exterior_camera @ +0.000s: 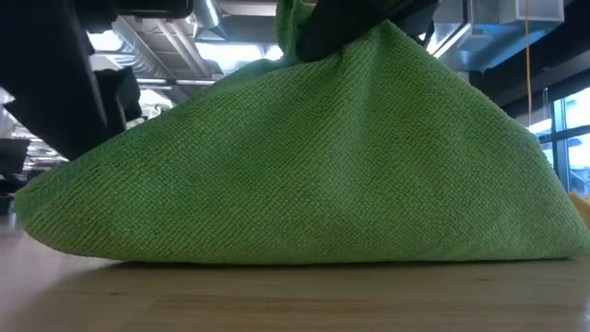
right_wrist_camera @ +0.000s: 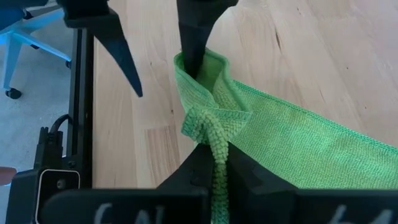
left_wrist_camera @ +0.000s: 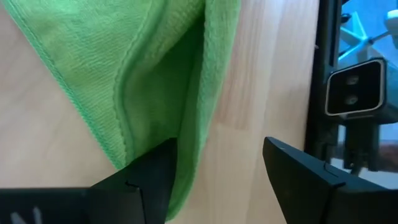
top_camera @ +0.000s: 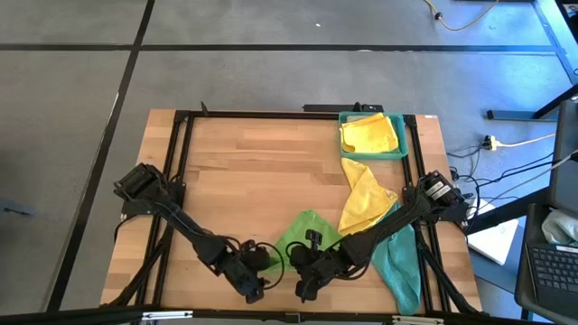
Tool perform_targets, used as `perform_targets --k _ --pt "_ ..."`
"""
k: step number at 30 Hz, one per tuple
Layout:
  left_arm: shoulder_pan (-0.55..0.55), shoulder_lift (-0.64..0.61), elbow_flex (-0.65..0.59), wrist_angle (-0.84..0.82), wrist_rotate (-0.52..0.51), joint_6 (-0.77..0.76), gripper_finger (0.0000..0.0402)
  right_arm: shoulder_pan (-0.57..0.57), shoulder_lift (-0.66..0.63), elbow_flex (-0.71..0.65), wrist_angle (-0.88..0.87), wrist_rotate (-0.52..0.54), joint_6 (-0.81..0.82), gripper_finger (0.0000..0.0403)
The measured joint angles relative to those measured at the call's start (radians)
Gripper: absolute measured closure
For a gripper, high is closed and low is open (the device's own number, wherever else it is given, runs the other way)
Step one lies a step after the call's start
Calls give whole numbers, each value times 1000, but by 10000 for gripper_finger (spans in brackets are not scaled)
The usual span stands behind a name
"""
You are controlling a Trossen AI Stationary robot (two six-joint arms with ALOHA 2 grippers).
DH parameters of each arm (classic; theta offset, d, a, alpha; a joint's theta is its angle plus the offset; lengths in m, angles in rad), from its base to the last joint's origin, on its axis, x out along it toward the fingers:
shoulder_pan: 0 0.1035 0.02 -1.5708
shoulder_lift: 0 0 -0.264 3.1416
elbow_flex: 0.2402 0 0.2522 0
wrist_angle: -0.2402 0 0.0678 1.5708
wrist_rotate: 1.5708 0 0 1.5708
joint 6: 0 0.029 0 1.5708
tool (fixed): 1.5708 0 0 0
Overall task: Fold microfiber towels
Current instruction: Fold the green microfiber cloth
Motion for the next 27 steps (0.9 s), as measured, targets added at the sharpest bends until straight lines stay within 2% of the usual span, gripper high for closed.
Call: perform_targets --k 8,16,22,27 --pt "5 -56 0 -53 4 -7 171 0 0 0 0 0 -2 397" --pt "1 -110 0 -225 -80 -5 171 0 0 0 0 0 -4 383" --pt "14 -96 0 -146 -41 65 171 0 0 0 -1 0 -8 396" --pt "49 -67 -12 -104 29 73 170 0 0 0 -1 0 -6 381"
